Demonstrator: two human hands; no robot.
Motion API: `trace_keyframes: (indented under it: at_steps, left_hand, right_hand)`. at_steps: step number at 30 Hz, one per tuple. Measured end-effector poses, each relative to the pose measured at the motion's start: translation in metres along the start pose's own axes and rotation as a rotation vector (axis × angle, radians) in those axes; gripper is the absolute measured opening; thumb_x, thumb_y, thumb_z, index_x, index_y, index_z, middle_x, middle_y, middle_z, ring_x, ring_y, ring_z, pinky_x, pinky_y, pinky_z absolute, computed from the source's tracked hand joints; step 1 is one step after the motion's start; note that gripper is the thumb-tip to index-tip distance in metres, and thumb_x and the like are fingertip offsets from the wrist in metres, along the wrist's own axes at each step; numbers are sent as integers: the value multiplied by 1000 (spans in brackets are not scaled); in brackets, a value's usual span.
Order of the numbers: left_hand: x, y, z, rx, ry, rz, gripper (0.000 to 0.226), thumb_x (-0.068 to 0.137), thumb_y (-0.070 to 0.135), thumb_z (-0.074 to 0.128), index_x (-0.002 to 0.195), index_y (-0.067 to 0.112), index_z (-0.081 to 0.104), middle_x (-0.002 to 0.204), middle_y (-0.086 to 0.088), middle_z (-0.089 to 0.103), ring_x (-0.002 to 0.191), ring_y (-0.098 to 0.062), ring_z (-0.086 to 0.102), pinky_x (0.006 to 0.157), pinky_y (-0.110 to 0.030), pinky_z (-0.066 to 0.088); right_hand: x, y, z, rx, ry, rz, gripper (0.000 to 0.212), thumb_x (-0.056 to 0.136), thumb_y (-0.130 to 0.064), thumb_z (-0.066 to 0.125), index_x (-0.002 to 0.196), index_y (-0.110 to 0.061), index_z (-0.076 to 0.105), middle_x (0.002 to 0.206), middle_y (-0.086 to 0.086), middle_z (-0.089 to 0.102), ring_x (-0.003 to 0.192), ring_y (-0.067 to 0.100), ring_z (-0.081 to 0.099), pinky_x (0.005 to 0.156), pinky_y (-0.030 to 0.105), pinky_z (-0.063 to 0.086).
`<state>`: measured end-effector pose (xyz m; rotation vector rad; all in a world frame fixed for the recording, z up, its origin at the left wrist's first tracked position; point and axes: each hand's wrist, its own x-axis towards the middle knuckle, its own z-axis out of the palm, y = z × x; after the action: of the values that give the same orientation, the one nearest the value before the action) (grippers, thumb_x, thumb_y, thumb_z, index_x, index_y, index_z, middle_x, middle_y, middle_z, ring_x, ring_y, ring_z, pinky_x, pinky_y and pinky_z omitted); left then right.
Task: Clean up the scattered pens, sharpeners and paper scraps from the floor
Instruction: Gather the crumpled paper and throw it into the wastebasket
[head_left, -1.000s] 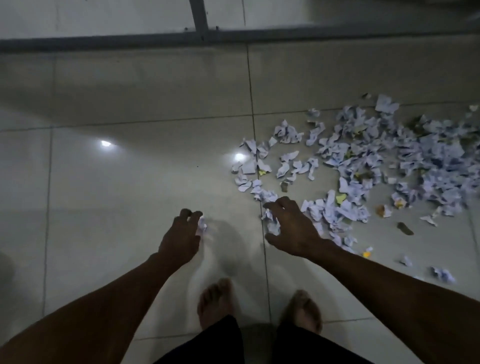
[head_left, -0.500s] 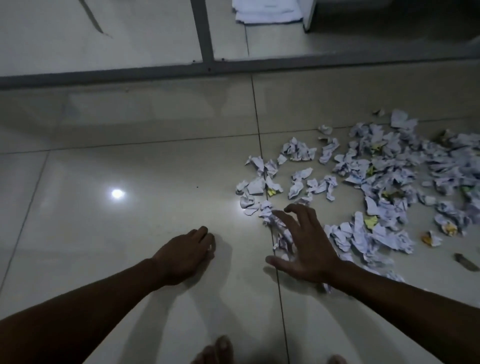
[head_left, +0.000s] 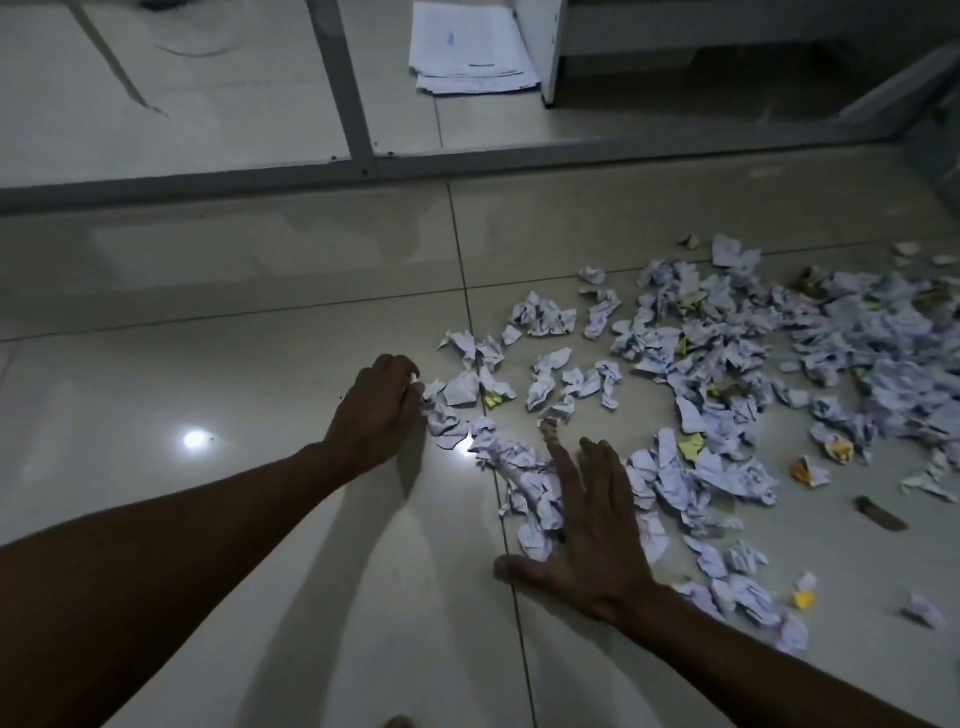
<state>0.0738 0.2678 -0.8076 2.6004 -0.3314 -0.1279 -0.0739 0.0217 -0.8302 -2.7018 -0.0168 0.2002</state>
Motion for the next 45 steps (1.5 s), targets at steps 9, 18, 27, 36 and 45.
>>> trace_keyframes:
  at_steps: [9,18,27,36,45]
  left_hand:
    - [37,8,14,-79,64,82,19,95,24,48,98,6,55,94,-4,48,85,-20,46,71,-25,27]
    - [28,35,38,-124,-60,157,46,90,39,29,91,0,54,88,-18,55,79,-29,50,68,-36,35]
    - [7,49,51,-168,-76,115,43,89,47,34,91,9,54,83,-6,54,77,-22,49,67,-37,41]
    - [-7,66,52,-271,-78,73,9,100,24,44,99,18,50,87,3,50,78,-11,46,64,-17,31]
    - [-27,78,44,-278,-235,136,41,99,32,46,133,10,49,128,-7,56,114,-17,53,92,-25,40]
  right_hand:
    - [0,-18,17,196,380,103,55,79,-59,56,122,-25,60,135,7,44,130,28,37,105,46,28]
    - [15,-16,23,139,336,61,9,79,-30,68,86,-25,68,111,1,56,113,24,49,91,43,34]
    - [24,-28,14,112,274,198,15,68,-34,65,75,-24,72,101,0,55,106,24,49,87,37,29]
    - [28,-34,-16,570,366,308,20,77,-23,70,79,-39,59,99,-9,54,101,14,51,91,50,45]
    - [30,-23,-35,743,432,274,7,95,-11,56,98,-17,53,68,-6,58,62,4,57,51,16,41]
